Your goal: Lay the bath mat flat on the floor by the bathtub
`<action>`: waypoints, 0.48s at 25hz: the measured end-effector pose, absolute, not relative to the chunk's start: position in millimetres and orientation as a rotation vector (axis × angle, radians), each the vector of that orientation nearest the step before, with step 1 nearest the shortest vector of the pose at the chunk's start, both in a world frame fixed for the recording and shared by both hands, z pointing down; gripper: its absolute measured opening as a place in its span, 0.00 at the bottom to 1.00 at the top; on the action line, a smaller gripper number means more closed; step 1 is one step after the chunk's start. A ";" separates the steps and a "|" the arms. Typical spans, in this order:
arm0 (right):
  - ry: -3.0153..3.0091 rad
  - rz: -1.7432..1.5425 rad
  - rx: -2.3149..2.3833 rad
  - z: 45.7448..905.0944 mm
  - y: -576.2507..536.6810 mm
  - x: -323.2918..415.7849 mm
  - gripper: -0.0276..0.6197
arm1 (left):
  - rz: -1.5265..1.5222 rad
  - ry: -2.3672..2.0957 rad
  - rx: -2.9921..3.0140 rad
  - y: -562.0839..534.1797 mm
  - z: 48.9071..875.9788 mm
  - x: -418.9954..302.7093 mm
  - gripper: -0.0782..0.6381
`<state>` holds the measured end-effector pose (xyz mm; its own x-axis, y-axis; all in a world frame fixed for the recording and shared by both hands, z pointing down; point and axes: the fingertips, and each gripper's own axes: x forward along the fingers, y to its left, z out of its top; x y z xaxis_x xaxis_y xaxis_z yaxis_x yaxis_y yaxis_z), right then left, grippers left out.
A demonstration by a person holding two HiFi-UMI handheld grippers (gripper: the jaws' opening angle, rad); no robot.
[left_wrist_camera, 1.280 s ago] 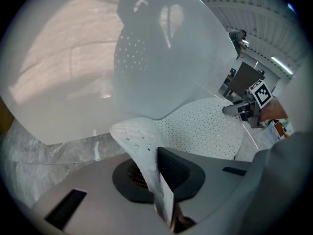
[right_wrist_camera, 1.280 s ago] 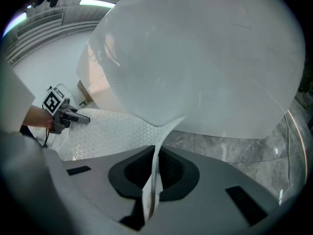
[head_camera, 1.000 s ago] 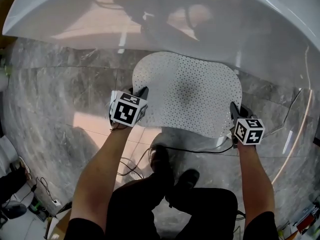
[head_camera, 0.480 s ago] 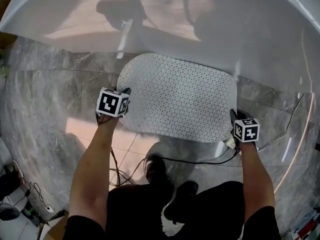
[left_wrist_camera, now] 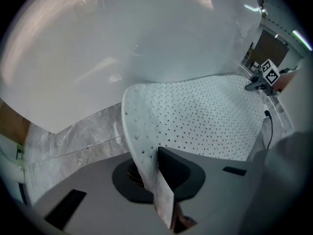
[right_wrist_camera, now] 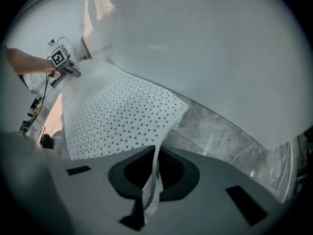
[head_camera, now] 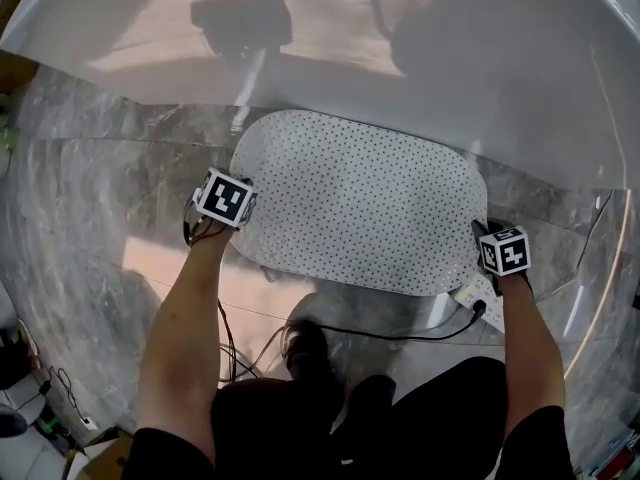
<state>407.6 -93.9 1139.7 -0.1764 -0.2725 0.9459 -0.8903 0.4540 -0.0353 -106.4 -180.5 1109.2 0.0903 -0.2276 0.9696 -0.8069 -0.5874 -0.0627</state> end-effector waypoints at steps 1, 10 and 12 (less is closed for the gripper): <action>-1.701 0.754 1.013 1140.9 -96.2 407.3 0.08 | 1.540 -1.024 1.879 -182.0 1110.6 -109.1 0.15; -1.711 0.677 0.982 1152.3 -104.2 387.9 0.08 | 1.662 -0.998 1.821 -172.2 1125.4 -134.4 0.16; -1.713 0.675 0.987 1152.3 -105.1 387.5 0.08 | 1.664 -1.014 1.813 -173.7 1125.7 -138.8 0.16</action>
